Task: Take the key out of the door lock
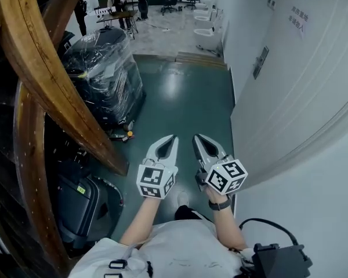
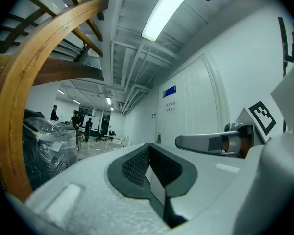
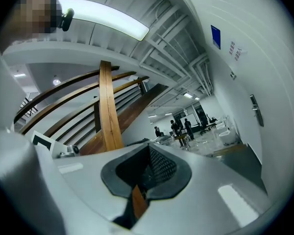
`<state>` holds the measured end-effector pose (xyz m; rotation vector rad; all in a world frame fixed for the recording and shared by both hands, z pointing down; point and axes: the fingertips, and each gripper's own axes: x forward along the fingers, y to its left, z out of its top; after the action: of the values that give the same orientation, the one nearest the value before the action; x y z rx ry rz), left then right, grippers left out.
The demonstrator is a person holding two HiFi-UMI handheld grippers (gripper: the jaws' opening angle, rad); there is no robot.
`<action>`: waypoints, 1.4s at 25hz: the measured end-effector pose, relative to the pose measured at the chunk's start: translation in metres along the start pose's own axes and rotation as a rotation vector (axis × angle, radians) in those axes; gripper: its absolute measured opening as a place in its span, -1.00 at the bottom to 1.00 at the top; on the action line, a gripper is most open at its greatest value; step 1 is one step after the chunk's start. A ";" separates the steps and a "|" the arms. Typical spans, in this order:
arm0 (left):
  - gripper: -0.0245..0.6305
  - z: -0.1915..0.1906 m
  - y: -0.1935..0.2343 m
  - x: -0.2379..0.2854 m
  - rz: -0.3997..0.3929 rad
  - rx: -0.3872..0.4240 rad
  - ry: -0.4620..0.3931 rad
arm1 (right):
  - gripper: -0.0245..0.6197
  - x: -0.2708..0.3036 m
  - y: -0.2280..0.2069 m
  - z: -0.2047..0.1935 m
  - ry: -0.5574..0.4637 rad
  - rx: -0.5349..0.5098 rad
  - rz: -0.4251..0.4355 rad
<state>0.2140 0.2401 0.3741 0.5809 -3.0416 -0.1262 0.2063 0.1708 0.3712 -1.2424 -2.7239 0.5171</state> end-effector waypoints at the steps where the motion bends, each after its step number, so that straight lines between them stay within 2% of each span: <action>1: -0.93 0.006 0.005 0.018 0.002 0.005 -0.007 | -0.93 0.011 -0.012 0.010 -0.009 -0.003 0.008; 5: -0.93 0.022 0.012 0.083 -0.022 0.019 -0.014 | -0.93 0.047 -0.068 0.037 -0.022 0.023 0.011; 9: -0.93 0.021 0.020 0.122 -0.030 0.040 -0.002 | -0.93 0.079 -0.116 0.048 -0.034 0.074 0.008; 12: -0.93 0.008 0.036 0.142 -0.002 0.030 0.045 | -0.93 0.096 -0.137 0.041 -0.008 0.102 0.013; 15: -0.93 -0.001 0.055 0.163 0.016 0.025 0.062 | -0.93 0.113 -0.157 0.029 0.031 0.081 -0.011; 20: -0.93 -0.017 0.090 0.204 -0.014 0.009 0.056 | -0.93 0.162 -0.187 0.011 0.092 0.060 -0.036; 25: -0.93 -0.019 0.154 0.272 -0.056 0.007 0.056 | -0.93 0.240 -0.218 0.014 0.100 0.018 -0.063; 31: -0.93 0.029 0.246 0.343 -0.069 0.050 -0.002 | -0.93 0.352 -0.247 0.046 0.071 -0.020 -0.074; 35: -0.93 0.044 0.301 0.372 -0.053 0.036 -0.035 | -0.93 0.416 -0.252 0.051 0.076 -0.044 -0.048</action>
<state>-0.2441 0.3844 0.3661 0.6693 -3.0687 -0.0840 -0.2606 0.3150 0.3914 -1.1772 -2.7083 0.3988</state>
